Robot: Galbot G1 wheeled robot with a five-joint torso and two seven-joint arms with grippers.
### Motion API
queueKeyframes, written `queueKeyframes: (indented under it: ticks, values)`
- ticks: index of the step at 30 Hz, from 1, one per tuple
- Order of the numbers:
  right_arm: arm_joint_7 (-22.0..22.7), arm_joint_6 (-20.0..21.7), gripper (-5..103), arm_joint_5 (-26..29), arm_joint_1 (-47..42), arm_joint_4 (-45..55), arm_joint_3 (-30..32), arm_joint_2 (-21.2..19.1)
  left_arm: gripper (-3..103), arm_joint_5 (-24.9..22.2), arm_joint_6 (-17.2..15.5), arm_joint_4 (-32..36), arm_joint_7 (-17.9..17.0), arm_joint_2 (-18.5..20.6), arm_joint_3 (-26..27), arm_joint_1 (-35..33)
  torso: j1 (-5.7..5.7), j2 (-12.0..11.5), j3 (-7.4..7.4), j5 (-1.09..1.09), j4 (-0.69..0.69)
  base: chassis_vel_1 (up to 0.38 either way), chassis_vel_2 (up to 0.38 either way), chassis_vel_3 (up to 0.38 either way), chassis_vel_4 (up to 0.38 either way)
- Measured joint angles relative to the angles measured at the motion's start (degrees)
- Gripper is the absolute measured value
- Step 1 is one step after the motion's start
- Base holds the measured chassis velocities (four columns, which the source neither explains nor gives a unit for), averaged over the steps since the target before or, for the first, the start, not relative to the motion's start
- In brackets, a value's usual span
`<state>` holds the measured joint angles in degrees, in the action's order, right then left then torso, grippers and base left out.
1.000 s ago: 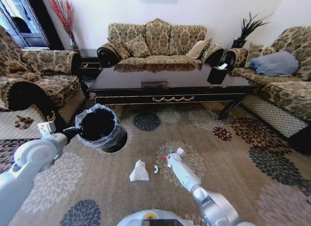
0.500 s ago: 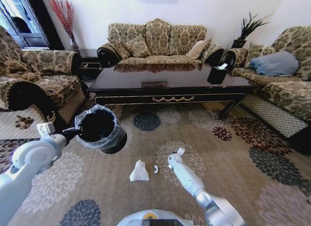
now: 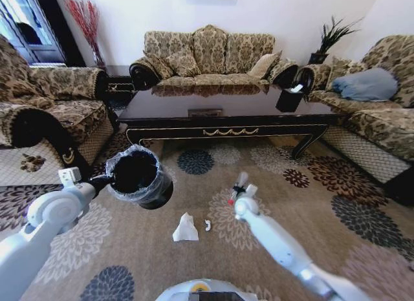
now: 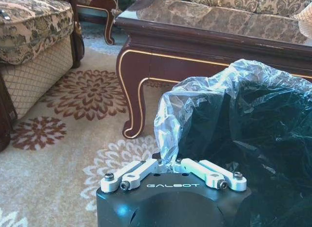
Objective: Move to the front of the table and pick up the trash from the floor, then place it into the trash bin.
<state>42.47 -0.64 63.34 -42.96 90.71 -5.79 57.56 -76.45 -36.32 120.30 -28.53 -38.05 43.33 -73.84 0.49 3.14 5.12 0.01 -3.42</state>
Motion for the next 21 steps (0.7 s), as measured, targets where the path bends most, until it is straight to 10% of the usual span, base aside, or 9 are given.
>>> queueKeyframes:
  ticks: [11,21]
  values:
    - [-8.4,-8.3,24,0.2,8.8,9.7,-7.2,-7.6,3,-2.6,-0.8,-1.5,0.1,1.9,-3.3,2.7,0.0,0.0,0.0,-0.01,0.02,0.0,0.0,0.0,0.0]
    - [-15.7,-13.8,24,0.5,26.8,5.2,-21.5,-0.1,3,-4.5,-1.6,-4.4,0.1,3.3,-4.6,4.2,0.0,0.0,0.01,-0.03,0.05,0.0,0.0,0.0,0.0]
